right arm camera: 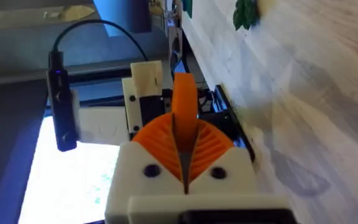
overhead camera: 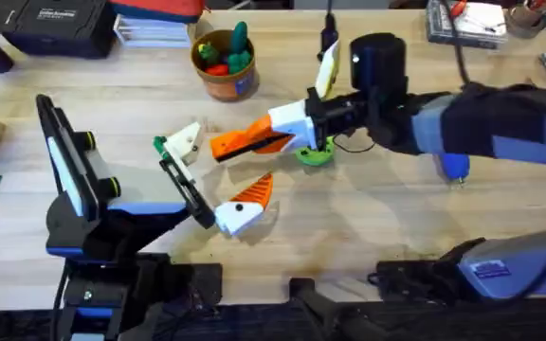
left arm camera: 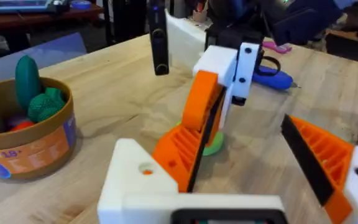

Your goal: Pick up the gripper from the table and insert it into the empty holder that is missing its gripper. Then pick up a screw, insert it into the mounting hole, and use the screwdriver to tighten it. Finally, clean up the table by picking up the vegetable and placing it into the bucket.

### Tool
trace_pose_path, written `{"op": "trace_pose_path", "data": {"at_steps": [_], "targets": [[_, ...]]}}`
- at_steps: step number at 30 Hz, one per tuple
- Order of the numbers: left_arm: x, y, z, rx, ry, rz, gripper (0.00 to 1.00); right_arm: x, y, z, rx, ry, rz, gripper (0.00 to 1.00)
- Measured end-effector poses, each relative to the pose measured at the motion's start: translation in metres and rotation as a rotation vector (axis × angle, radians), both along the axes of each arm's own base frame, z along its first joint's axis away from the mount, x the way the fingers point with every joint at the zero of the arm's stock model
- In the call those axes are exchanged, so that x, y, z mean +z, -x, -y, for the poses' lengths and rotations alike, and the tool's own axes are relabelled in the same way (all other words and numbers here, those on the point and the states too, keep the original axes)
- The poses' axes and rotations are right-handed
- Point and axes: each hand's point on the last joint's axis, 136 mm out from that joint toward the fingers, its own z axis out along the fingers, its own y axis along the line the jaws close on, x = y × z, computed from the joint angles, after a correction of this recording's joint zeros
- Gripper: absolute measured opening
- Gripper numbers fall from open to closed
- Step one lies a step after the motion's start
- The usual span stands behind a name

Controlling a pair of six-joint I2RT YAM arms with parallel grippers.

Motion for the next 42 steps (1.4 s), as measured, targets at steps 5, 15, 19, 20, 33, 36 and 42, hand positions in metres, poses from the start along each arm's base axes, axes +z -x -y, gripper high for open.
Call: {"op": "trace_pose_path", "data": {"at_steps": [5, 15, 19, 20, 33, 36, 42], "targets": [[0.000, 0.000, 0.000, 0.000, 0.000, 0.000, 0.985, 0.011, 0.001, -0.010, 0.056, -0.030, -0.002, 0.012], [0.003, 0.000, 0.000, 0.002, -0.002, 0.020, 0.986, 0.020, 0.000, -0.012, 0.077, -0.047, 0.013, 0.012], [0.003, 0.000, 0.000, 0.001, -0.002, 0.018, 0.985, 0.018, -0.001, -0.008, 0.080, -0.047, 0.015, 0.012], [0.002, 0.000, 0.000, -0.001, -0.002, 0.016, 0.985, 0.017, -0.001, -0.007, 0.077, -0.046, 0.015, 0.012], [0.000, 0.001, 0.001, -0.004, 0.000, 0.000, 0.986, 0.025, -0.006, -0.004, 0.090, -0.074, 0.073, 0.011], [0.000, 0.000, 0.000, 0.000, 0.000, -0.001, 0.986, 0.025, 0.001, -0.009, 0.111, -0.075, 0.072, 0.011], [0.000, 0.000, 0.000, 0.000, 0.000, -0.001, 0.986, 0.026, 0.003, -0.010, 0.121, -0.083, 0.081, 0.011]]}}
